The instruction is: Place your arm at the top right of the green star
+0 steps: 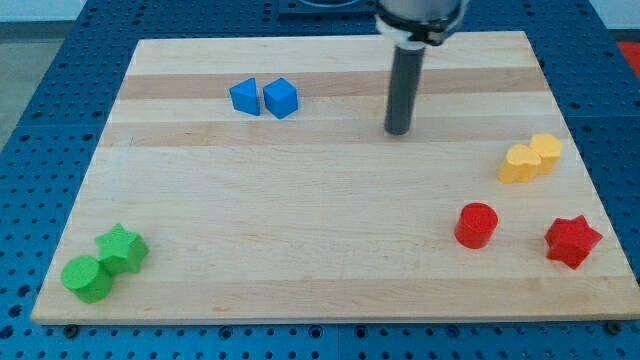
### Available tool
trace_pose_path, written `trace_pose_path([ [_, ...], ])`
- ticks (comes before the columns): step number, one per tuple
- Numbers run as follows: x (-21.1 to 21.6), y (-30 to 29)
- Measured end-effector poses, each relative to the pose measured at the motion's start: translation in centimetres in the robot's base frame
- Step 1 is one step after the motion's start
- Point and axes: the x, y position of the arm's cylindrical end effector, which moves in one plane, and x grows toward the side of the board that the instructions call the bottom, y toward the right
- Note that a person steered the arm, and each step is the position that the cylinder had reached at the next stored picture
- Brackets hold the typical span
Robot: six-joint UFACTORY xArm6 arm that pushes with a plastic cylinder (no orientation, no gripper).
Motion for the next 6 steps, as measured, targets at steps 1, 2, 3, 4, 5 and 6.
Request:
trace_pose_path([
  [1,5.6,-7.9],
  [2,10.2,-12.9],
  [3,10.4,-13.8],
  [4,10.4,-14.8],
  [5,11.0,-17.8],
  [6,12.1,-23.2],
])
